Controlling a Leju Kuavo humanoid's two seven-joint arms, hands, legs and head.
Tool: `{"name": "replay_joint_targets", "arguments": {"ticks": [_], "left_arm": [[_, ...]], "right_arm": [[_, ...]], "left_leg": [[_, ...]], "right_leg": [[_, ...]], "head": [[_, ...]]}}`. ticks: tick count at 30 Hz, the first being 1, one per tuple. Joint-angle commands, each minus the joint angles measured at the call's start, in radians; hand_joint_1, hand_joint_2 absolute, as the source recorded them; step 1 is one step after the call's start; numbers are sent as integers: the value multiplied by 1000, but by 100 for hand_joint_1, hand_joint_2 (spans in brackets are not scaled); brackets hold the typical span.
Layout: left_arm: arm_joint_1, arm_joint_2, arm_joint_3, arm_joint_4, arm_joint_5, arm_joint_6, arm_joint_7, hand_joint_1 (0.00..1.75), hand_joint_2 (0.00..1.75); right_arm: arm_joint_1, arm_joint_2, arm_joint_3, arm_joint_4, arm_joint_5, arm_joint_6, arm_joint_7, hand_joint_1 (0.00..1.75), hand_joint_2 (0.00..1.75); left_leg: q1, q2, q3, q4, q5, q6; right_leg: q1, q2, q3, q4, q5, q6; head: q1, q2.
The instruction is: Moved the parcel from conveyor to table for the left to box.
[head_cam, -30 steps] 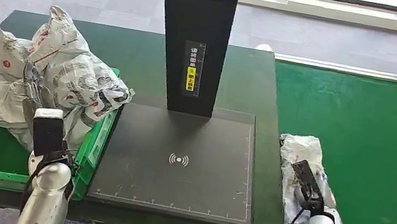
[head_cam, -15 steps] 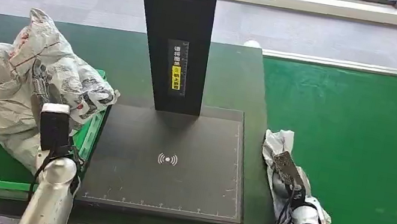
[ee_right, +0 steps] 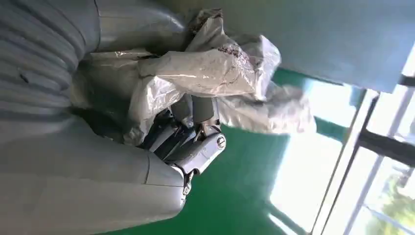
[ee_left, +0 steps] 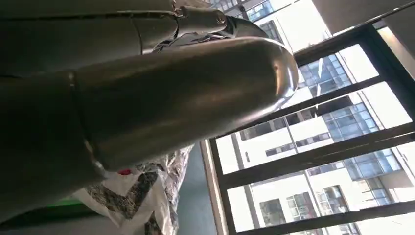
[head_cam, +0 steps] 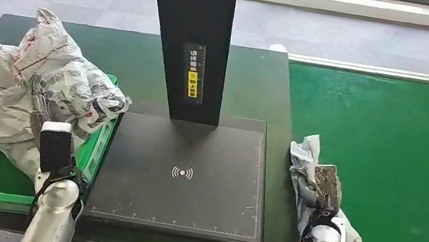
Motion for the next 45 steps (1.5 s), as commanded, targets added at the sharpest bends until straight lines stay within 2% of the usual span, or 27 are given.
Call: {"name": "replay_joint_targets", "arguments": {"ticks": [1, 2, 4, 7, 10, 14, 16, 18, 21, 31, 33, 36, 38, 39, 41, 42, 43, 45], "left_arm": [[5, 23, 4, 11, 9, -11, -5, 0, 0], [1, 20, 5, 13, 11, -16, -5, 0, 0], [-5, 17, 7, 14, 10, -19, -5, 0, 0], [-6, 16, 8, 14, 10, -20, -5, 0, 0], [-10, 15, 13, 12, 7, -24, -5, 0, 0], [-33, 17, 5, 43, 8, -46, -6, 0, 0], [-48, 16, -6, 67, 8, -50, -7, 0, 0], [-80, 8, -23, 104, 9, -57, -12, 0, 0], [-86, 6, -30, 108, 9, -52, -14, 0, 0], [-81, 10, -31, 104, 10, -51, -14, 0, 0], [-94, -2, -32, 108, 6, -55, -15, 0, 0], [-130, -13, -49, 129, -8, -52, 3, 0, 0], [-160, -11, -59, 165, -6, -60, 6, 0, 0], [-171, -9, -64, 182, -5, -63, 6, 0, 0], [-195, -11, -70, 223, 9, -51, -11, 0, 0], [-192, -11, -73, 218, 10, -52, -11, 0, 0], [-182, -12, -75, 205, 12, -52, -8, 0, 0], [-167, -15, -74, 182, 9, -50, 6, 0, 0]], "right_arm": [[131, 64, 198, -450, -148, 9, -69, 175, 175], [166, 74, 238, -545, -166, 27, -50, 175, 175], [195, 82, 296, -627, -198, 48, -23, 175, 175], [201, 81, 313, -634, -205, 42, -10, 175, 175], [210, 75, 369, -652, -295, 106, -50, 175, 175], [238, 94, 513, -728, -319, 164, -84, 175, 175], [229, 103, 575, -725, -345, 192, -75, 175, 175], [156, 121, 640, -635, -358, 181, -77, 175, 175], [124, 121, 652, -588, -368, 157, -83, 175, 175], [130, 109, 650, -592, -375, 154, -88, 175, 175], [86, 133, 638, -528, -409, 180, -82, 175, 175], [-14, 180, 571, -286, -474, 157, -98, 175, 175], [-2, 178, 540, -198, -517, 143, -98, 175, 175], [-11, 172, 526, -154, -541, 177, -98, 175, 175], [-77, 150, 513, 87, -470, 103, -98, 175, 175], [-88, 149, 505, 122, -461, 95, -98, 23, 175], [-103, 143, 506, 171, -435, 92, -56, 0, 175], [-118, 138, 515, 210, -369, 52, 28, 0, 175]], "left_leg": [[-2, 0, 1, 0, -1, 2], [-2, -2, -1, 1, 0, 2], [-3, -5, -2, 1, 0, 3], [-3, -7, -3, 1, 1, 4], [-3, -8, -1, 1, 1, 4], [-3, -8, -4, 2, 2, 4], [-3, -8, -3, 2, 2, 5], [-3, -7, -3, 2, 2, 5], [-3, -6, -3, 2, 2, 5], [-3, -10, -3, 2, 3, 6], [-3, -11, -2, 2, 3, 6], [-3, -9, -3, 3, 3, 6], [-2, -11, -3, 3, 3, 5], [-3, -11, -2, 2, 4, 6], [-2, -14, 0, 0, 5, 7], [-2, -15, 0, 0, 6, 7], [-2, -14, 0, 0, 6, 8], [-3, -12, 1, 0, 5, 8]], "right_leg": [[-1, -2, 1, 0, -1, 1], [-2, -3, 0, 0, -1, 1], [-2, -7, 0, 1, -1, 1], [-2, -9, 0, 0, -1, 1], [-3, -10, 2, -1, -1, 1], [-2, -10, 1, -1, -1, 1], [-3, -10, 1, 0, -1, 1], [-2, -10, 1, 0, -1, 1], [-2, -9, 1, -1, 0, 1], [-2, -12, 3, -2, 0, 2], [-2, -12, 4, -2, 0, 2], [-2, -11, 3, -1, 1, 2], [-1, -12, 3, -2, 1, 2], [-1, -12, 4, -3, 1, 2], [-1, -16, 7, -6, 1, 3], [-1, -17, 8, -5, 1, 3], [-1, -16, 8, -6, 2, 3], [-2, -13, 8, -5, 2, 4]], "head": [[0, 0], [0, 0], [0, 0], [0, 0], [0, 0], [0, 0], [0, 0], [0, 0], [0, 0], [0, 0], [0, 0], [0, 0], [0, 0], [0, 0], [0, 0], [0, 0], [0, 0], [0, 0]]}}
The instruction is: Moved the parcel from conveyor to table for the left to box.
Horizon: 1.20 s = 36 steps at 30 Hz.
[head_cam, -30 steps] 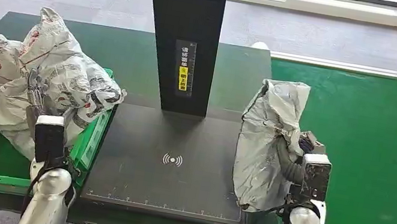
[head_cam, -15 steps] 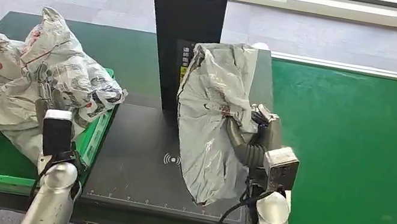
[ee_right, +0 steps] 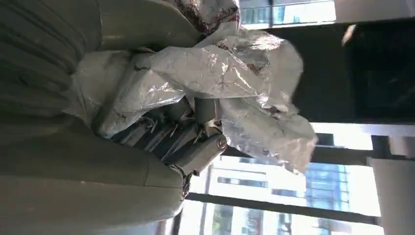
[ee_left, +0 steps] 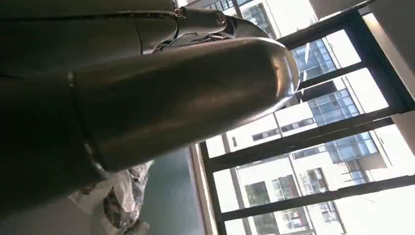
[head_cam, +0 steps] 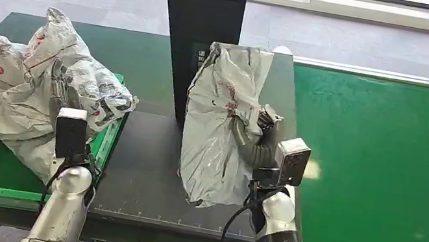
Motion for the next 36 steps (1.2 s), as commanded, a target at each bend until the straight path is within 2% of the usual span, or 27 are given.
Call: {"name": "replay_joint_targets", "arguments": {"ticks": [1, 5, 14, 15, 18, 21, 25, 33, 36], "left_arm": [[-43, -2, -27, 75, 10, -2, 17, 0, 0], [-23, 0, -27, 53, 11, -5, 21, 0, 0], [-7, 3, -22, 46, 22, -1, 15, 0, 0], [-5, 6, -24, 49, 25, -1, 11, 0, 0], [-4, 8, -26, 55, 32, -3, 3, 0, 0], [-13, 11, -25, 72, 49, -22, -6, 0, 0], [-5, 21, -23, 67, 56, -32, -13, 0, 0], [-3, 20, -23, 64, 56, -36, -13, 0, 0], [13, 16, -20, 39, 55, -45, -13, 0, 0]], "right_arm": [[-165, -22, -99, 544, 151, -82, 148, 0, 175], [-167, -35, -107, 542, 182, -23, 187, 0, 175], [-164, -29, -82, 531, 249, 41, 182, 0, 175], [-159, -26, -72, 522, 265, 40, 178, 0, 0], [-143, -25, -50, 495, 296, 46, 161, 0, 0], [-96, -27, -19, 389, 320, 104, 79, 0, 0], [-34, -27, 12, 176, 351, 152, 88, 0, 0], [-30, -29, 22, 160, 365, 158, 75, 0, 0], [0, -20, 39, 49, 400, 160, 79, 0, 0]], "left_leg": [[0, 1, 3, -2, 1, 1], [-1, -2, 2, 0, 0, 1], [0, -1, 0, 0, 0, 2], [0, 0, 0, 0, 0, 1], [0, 0, -1, 0, 0, 1], [-1, -1, 1, -1, 0, 2], [-1, 0, -1, 0, 0, 1], [-1, -1, -1, 0, 0, 1], [-1, 0, -1, 0, 0, 1]], "right_leg": [[0, 0, 3, -2, 1, 1], [0, -3, 2, -1, 0, 1], [0, -2, 1, -2, 0, 2], [0, -1, 1, -1, 0, 2], [0, -1, 0, -1, 1, 1], [0, -2, 2, -2, 0, 2], [-1, -1, 0, 0, 0, 1], [0, -1, 0, -1, 0, 2], [-1, 0, 0, -1, 0, 2]], "head": [[0, 0], [0, 0], [0, 0], [0, 0], [0, 0], [0, 0], [0, 0], [0, 0], [0, 0]]}}
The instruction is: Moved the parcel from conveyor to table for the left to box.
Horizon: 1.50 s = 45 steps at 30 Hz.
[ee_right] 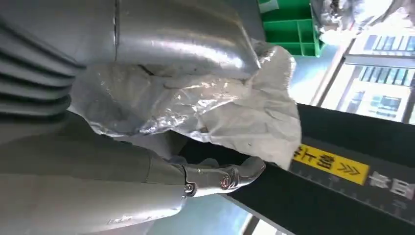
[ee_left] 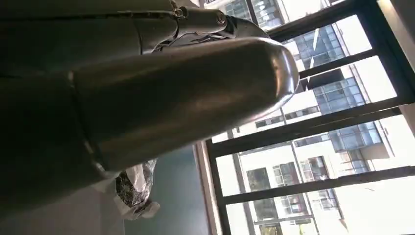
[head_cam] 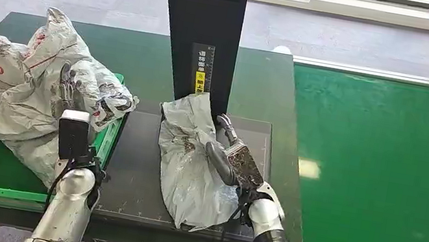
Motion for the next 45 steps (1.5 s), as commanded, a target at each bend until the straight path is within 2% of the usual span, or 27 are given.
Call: {"name": "replay_joint_targets", "arguments": {"ticks": [1, 6, 8, 9, 10, 12, 15, 21, 39, 40, 45], "left_arm": [[2, 13, -5, 8, 2, -15, 3, 0, 0], [18, 15, -45, -18, -61, -53, 16, 0, 0], [16, 33, -112, -6, -123, -161, 30, 0, 0], [11, 35, -131, 7, -149, -215, 43, 0, 175], [3, 38, -155, 28, -202, -237, 49, 0, 175], [-10, 44, -205, 67, -291, -243, 50, 0, 175], [-1, 50, -297, 91, -443, -263, 35, 0, 175], [28, 87, -428, 158, -609, -343, 64, 0, 175], [30, 92, -435, 196, -621, -344, 60, 0, 175], [12, 109, -468, 247, -665, -426, 106, 0, 175], [-61, 96, -503, 535, -727, -412, 96, 0, 175]], "right_arm": [[43, -9, 85, -213, 45, 26, -5, 0, 0], [102, -2, 54, -384, -2, 23, -39, 0, 0], [144, -10, 27, -503, -90, 76, -86, 0, 0], [168, -22, 30, -580, -139, 102, -86, 0, 0], [190, -38, 42, -652, -188, 119, -86, 0, 175], [214, -53, 58, -737, -224, 144, -86, 0, 175], [236, -86, 110, -830, -250, 114, -86, 0, 175], [213, -117, 140, -779, -303, 96, -86, 0, 175], [202, -119, 141, -767, -311, 94, -86, 0, 175], [192, -120, 144, -759, -310, 92, -86, 0, 175], [154, -104, 135, -714, -295, 97, -86, 0, 175]], "left_leg": [[-1, 1, 1, 0, 0, 1], [-1, 0, 1, 0, -1, 1], [-1, -3, 1, 0, 0, 2], [-1, -3, 0, 0, 0, 1], [-1, -4, 0, 0, 0, 2], [-1, -5, -1, 0, 0, 1], [-1, -5, -1, 1, 0, 2], [-3, -1, 2, 0, -1, 3], [-2, 0, 2, 0, -2, 4], [-2, 0, 1, 0, -2, 4], [-3, 0, 3, -1, -1, 4]], "right_leg": [[0, 0, 0, 0, 0, 0], [-1, -2, 1, 0, -1, 0], [-1, -4, 2, 0, -2, 1], [0, -4, 1, 0, -1, 1], [0, -6, 2, 0, -2, 1], [-1, -6, 0, 0, -1, 1], [-1, -7, 1, -1, -2, 1], [-3, -4, 2, -2, -1, 2], [-2, -3, 3, -2, -1, 2], [-2, -3, 2, -2, -1, 2], [-3, -3, 4, -3, -1, 2]], "head": [[0, 0], [0, 0], [0, 0], [0, 0], [0, 0], [0, 0], [0, 0], [0, 0], [0, 0], [0, 0], [0, 0]]}}
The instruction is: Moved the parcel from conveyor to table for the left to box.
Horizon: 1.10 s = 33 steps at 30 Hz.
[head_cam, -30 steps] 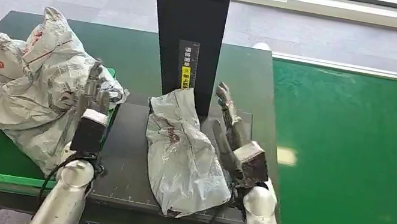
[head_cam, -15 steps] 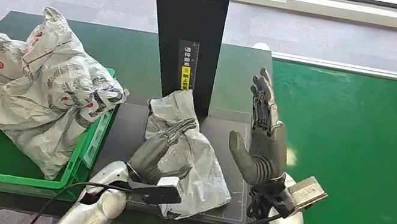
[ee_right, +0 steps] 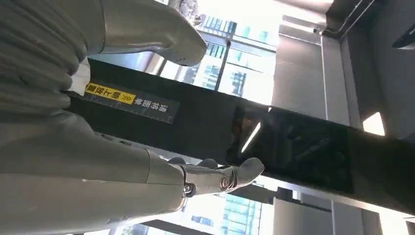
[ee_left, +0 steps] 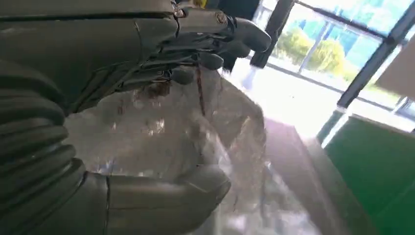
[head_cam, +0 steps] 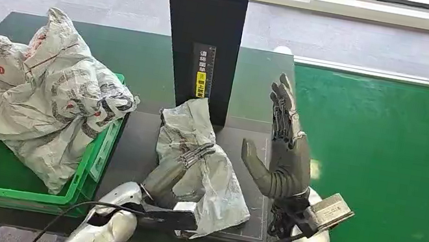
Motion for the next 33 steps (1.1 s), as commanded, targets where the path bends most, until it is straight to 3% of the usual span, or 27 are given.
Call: {"name": "replay_joint_targets", "arguments": {"ticks": [1, 10, 11, 12, 13, 17, 21, 24, 27, 33], "left_arm": [[-124, 28, -103, 425, -77, -14, 12, 0, 175], [-208, 22, -63, 660, -187, 77, 204, 0, 175], [-216, 25, -63, 675, -198, 79, 223, 19, 175], [-224, 25, -60, 693, -210, 83, 236, 124, 175], [-227, 27, -57, 703, -214, 81, 238, 175, 175], [-218, 24, -47, 692, -236, 158, 207, 175, 175], [-233, 5, -7, 598, -253, 354, 207, 175, 175], [-237, 3, -4, 591, -253, 345, 207, 175, 175], [-219, 3, 10, 554, -258, 388, 182, 175, 175], [-178, -10, 40, 433, -292, 459, 139, 175, 175]], "right_arm": [[-74, -28, 44, 72, 13, 5, 3, 0, 175], [-85, -22, 62, 85, 17, 3, 3, 0, 175], [-85, -21, 61, 85, 17, 5, 3, 0, 175], [-85, -20, 60, 86, 20, 7, 3, 0, 175], [-88, -18, 59, 89, 20, 10, 3, 0, 175], [-86, -14, 53, 86, 27, 10, 3, 0, 175], [-56, -15, 42, 48, 31, 11, 3, 0, 175], [-54, -16, 41, 46, 32, 12, 3, 0, 175], [-55, -12, 39, 47, 35, 16, 3, 0, 175], [-57, -16, 49, 44, 25, 19, 3, 0, 175]], "left_leg": [[-1, 1, 4, -2, 0, 1], [-1, 0, 7, -3, 1, 3], [-1, 0, 7, -2, 1, 3], [-1, 0, 8, -3, 1, 3], [-1, 0, 10, -2, -1, 4], [-1, 3, 10, -5, -10, 7], [-1, 1, 12, -4, -10, 7], [0, 0, 10, -7, -3, 11], [-1, 0, 22, -8, -1, 5], [0, -1, 23, -4, -4, 4]], "right_leg": [[0, 0, 3, -2, 0, 0], [0, -3, 9, -3, 1, 1], [0, -3, 9, -2, 0, 2], [0, -3, 11, -3, 0, 3], [0, -4, 14, -2, -1, 4], [-1, -1, 23, -5, -7, 9], [0, -2, 25, -4, -6, 8], [0, -3, 22, -8, 0, 4], [0, -4, 24, -8, -1, 4], [0, -3, 25, -4, -4, 4]], "head": [[0, 0], [0, 0], [0, 0], [0, 0], [0, 0], [0, 0], [0, 0], [0, 0], [0, 0], [0, 0]]}}
